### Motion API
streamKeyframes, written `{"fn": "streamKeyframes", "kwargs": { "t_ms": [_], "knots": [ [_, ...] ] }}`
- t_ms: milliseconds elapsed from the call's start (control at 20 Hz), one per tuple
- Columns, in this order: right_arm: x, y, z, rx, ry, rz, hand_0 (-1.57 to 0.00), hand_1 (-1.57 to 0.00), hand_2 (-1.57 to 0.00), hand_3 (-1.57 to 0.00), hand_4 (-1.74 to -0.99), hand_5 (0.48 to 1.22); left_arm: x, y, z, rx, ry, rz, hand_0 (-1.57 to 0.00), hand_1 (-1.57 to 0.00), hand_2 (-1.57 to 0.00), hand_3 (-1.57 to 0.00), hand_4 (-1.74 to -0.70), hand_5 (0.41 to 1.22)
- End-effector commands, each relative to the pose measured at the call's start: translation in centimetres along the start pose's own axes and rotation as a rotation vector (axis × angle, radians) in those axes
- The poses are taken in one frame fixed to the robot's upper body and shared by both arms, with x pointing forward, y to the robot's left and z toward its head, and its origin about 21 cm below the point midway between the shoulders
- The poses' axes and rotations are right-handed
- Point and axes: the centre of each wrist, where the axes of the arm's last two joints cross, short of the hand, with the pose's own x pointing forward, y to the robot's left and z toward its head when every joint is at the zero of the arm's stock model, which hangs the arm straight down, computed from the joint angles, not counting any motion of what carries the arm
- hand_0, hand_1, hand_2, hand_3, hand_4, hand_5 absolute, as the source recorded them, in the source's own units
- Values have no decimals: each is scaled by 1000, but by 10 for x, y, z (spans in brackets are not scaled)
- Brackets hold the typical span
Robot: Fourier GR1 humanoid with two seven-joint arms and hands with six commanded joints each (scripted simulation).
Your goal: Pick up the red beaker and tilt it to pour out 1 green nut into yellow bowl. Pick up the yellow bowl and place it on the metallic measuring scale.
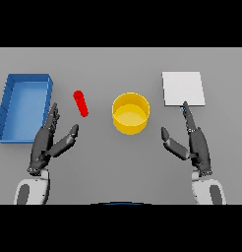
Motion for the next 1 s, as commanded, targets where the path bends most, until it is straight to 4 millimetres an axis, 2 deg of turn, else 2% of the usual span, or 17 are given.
{"fn": "streamKeyframes", "kwargs": {
  "t_ms": [0, 150, 500, 600, 950],
  "knots": [
    [2, 1, 0, 3, -10, -4, 1, 1, 1, 1, -1121, 658, -3, -3, -2, -6, 16, -7, 1, 1, 1, 1, -1090, 612],
    [3, -1, 2, -6, 9, 4, 1, 1, 1, 1, -1130, 650, -5, -7, -19, -12, -8, -37, 1, 1, 1, 1, -1106, 623],
    [2, -6, 1, 7, -7, -57, 1, 1, 1, 1, -1213, 664, -16, -18, -62, -5, -1, -63, 1, 1, 1, 1, -1150, 632],
    [3, -8, -2, -2, -5, -52, 1, 1, 1, 1, -1229, 667, -22, -15, -77, -1, 18, -56, 1, 1, 1, 1, -1154, 629],
    [5, -3, 0, 2, -8, -50, 1, 1, 1, 1, -1247, 675, -36, -26, -108, -15, -8, -71, 1, 1, 1, 1, -1221, 643]
  ]
}}
